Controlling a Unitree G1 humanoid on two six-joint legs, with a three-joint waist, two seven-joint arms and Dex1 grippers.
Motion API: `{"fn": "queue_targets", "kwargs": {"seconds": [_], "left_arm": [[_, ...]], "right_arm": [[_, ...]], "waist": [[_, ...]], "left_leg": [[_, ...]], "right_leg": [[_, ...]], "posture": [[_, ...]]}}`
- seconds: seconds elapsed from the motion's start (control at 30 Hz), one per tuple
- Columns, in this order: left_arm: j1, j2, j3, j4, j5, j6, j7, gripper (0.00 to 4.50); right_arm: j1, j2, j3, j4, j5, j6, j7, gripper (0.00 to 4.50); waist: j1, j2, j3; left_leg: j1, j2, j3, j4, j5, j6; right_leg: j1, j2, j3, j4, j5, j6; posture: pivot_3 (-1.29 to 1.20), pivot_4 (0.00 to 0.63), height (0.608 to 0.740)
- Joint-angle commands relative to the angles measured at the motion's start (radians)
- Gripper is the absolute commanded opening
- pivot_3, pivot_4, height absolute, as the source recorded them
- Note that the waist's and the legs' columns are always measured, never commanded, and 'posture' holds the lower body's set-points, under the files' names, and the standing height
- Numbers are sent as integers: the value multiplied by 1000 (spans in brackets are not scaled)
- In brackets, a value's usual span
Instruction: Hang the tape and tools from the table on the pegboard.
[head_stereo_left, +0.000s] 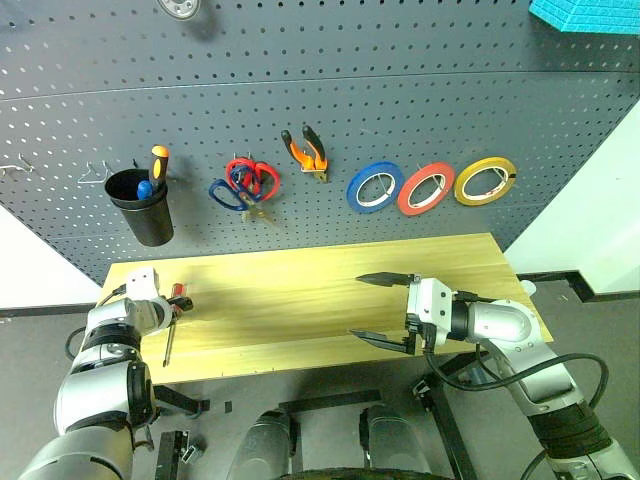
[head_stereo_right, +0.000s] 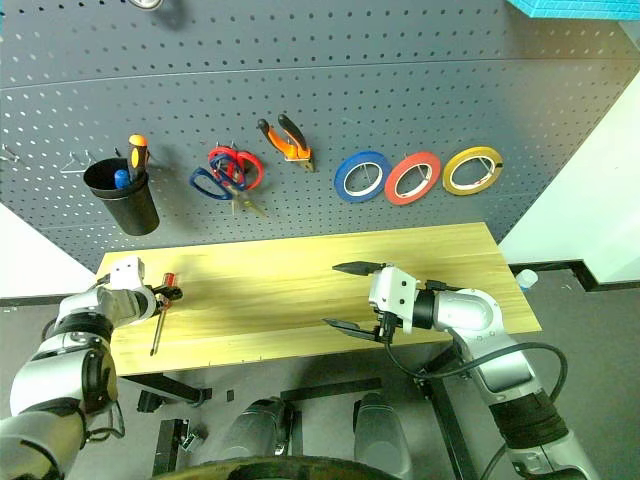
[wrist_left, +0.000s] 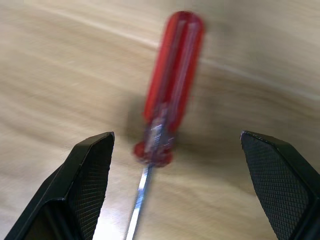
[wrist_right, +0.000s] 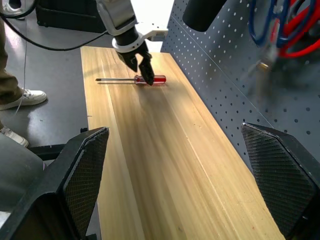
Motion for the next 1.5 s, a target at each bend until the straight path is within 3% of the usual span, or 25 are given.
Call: {"fn": "queue_targets", "kwargs": {"seconds": [0.03, 0.17, 0.27, 0.57, 0.67, 0.87, 0.97, 1.13, 1.5], "left_arm": [[-34, 34, -24, 52, 46, -68, -5, 4207], [-44, 39, -40, 92, 71, -94, -5, 4207], [-40, 38, -44, 110, 84, -116, -7, 3611], [-28, 42, -43, 132, 97, -152, -30, 592], [-24, 44, -50, 134, 103, -158, -38, 30], [-6, 44, -41, 120, 94, -158, -67, 30], [5, 49, -13, 103, 69, -163, -75, 620], [-1, 40, 40, 104, 18, -106, -55, 2249], [-49, -12, 71, 122, -4, -108, 6, 2249]], "right_arm": [[10, -15, -18, -20, -1, -25, -4, 4446], [20, -18, -24, -28, -6, -26, -16, 4446], [28, -19, -28, -35, -7, -27, -24, 4446], [34, -19, -37, -44, -1, -28, -37, 4446], [30, -16, -35, -40, -3, -31, -41, 4446], [25, -14, -32, -36, -3, -36, -43, 4446], [25, -13, -30, -34, -3, -37, -43, 4446], [21, -8, -24, -24, -3, -39, -41, 4446], [4, -3, -16, -4, -5, -45, -34, 4446]], "waist": [[-1, 0, 0], [-1, 0, 0], [-1, 0, 0], [-1, 0, 0], [-4, 0, 0], [-3, 0, 0], [-4, 0, 0], [0, 0, 0], [5, -1, 0]], "left_leg": [[0, 0, 0, 0, 0, 0], [0, 0, 0, -1, 0, 0], [0, 0, 0, 0, 0, 0], [0, 0, 0, -1, 0, 0], [0, 0, 0, -1, 0, 0], [0, 0, 0, -1, 0, 0], [0, 0, 0, -1, 0, 0], [0, 0, 0, -1, 0, 0], [0, 0, 0, -1, 0, 0]], "right_leg": [[0, 0, 0, 0, 0, 0], [0, 0, 0, 0, 0, 0], [0, 0, 0, 0, 0, 0], [0, -1, 0, 0, 0, 1], [0, -1, 0, 0, 0, 1], [0, -1, 0, 0, 0, 1], [0, -1, 0, 0, -1, 1], [0, -1, 0, 0, -1, 1], [0, -2, 0, -1, -1, 1]], "posture": [[-87, 101, 740], [-96, 104, 740], [-101, 105, 740], [-104, 104, 740], [-103, 103, 740], [-98, 103, 740], [-94, 104, 740], [-79, 105, 740], [-77, 96, 740]]}}
